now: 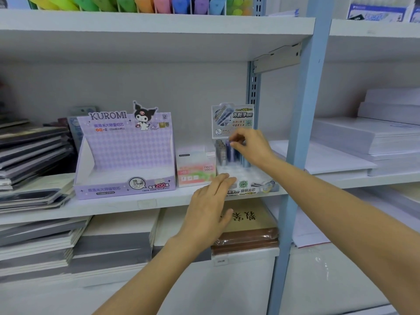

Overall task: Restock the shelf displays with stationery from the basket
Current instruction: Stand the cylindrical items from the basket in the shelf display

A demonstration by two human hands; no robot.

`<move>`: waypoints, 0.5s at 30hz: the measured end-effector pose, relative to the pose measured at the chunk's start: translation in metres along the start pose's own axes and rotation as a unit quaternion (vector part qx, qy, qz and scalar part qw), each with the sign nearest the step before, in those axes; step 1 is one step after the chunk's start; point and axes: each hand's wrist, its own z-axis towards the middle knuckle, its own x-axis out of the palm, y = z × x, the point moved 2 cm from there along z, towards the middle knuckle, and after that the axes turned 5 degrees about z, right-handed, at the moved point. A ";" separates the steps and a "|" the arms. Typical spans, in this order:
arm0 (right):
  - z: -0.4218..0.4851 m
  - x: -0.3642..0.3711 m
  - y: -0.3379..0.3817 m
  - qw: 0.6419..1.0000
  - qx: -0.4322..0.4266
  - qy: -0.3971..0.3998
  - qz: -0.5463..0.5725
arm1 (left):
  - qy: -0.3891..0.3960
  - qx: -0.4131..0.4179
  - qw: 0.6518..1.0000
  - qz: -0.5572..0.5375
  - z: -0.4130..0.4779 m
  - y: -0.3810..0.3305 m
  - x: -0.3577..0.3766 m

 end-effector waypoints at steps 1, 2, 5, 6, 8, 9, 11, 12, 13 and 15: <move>-0.002 0.002 0.000 1.000 -0.006 -0.001 -0.024 | -0.001 -0.001 1.000 0.002 0.000 0.000 0.001; -0.004 0.004 0.000 0.999 -0.011 0.001 -0.041 | -0.001 -0.002 1.000 0.003 0.000 0.000 0.001; -0.009 0.004 0.002 0.998 -0.024 0.023 -0.060 | 0.000 -0.003 1.000 0.000 0.000 0.000 0.002; -0.010 0.002 0.002 0.997 -0.020 0.040 -0.058 | 0.002 -0.003 1.000 -0.001 0.000 0.000 0.001; -0.018 -0.003 0.004 0.997 -0.006 0.070 -0.041 | 0.011 -0.005 1.000 -0.007 0.001 0.000 0.000; -0.024 -0.007 0.007 0.997 -0.005 0.070 -0.027 | 0.015 -0.008 1.000 -0.015 0.000 0.000 -0.001; -0.043 -0.016 0.017 0.999 -0.037 0.035 0.004 | 0.005 -0.015 0.999 -0.036 -0.004 -0.002 -0.003; -0.054 -0.020 0.025 0.997 -0.069 0.007 0.023 | -0.017 -0.017 0.999 -0.038 -0.008 -0.004 -0.004; -0.067 -0.023 0.034 0.993 -0.105 -0.017 0.049 | -0.050 -0.019 0.998 -0.034 -0.014 -0.005 -0.004; -0.096 -0.026 0.051 0.980 -0.159 -0.040 0.115 | -0.122 -0.031 0.992 -0.032 -0.031 -0.005 -0.001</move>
